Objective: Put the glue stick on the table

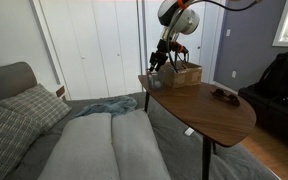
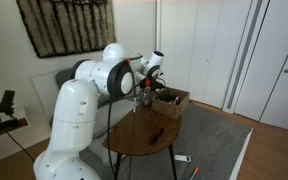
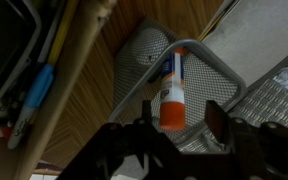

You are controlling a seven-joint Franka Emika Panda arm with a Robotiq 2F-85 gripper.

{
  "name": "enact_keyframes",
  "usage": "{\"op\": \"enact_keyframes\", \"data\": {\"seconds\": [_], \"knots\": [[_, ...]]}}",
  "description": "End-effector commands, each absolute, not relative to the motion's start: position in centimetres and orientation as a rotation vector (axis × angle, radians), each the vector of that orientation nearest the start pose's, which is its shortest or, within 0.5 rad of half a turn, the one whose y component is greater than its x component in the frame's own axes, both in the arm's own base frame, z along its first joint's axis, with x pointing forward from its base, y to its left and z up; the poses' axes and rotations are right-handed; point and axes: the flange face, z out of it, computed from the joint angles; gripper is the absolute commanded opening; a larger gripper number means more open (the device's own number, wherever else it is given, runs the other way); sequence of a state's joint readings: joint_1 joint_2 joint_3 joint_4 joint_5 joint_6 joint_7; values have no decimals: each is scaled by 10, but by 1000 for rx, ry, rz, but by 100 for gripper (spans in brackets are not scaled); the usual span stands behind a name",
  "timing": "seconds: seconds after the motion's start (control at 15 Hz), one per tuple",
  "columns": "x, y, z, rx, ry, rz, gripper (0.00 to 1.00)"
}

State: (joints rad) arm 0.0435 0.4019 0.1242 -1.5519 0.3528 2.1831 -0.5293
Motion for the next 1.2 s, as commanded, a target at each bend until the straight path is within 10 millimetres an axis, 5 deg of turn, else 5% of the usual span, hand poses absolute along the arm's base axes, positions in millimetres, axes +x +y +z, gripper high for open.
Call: {"op": "enact_keyframes", "data": {"seconds": [0.0, 0.53, 0.73, 1.0, 1.13], "knots": [[696, 132, 442, -2732, -707, -396, 56], [705, 137, 426, -2732, -693, -394, 52], [707, 145, 422, -2711, -712, -405, 41], [710, 151, 419, -2730, -717, -454, 6], [710, 151, 420, -2733, -713, -473, 7]]}}
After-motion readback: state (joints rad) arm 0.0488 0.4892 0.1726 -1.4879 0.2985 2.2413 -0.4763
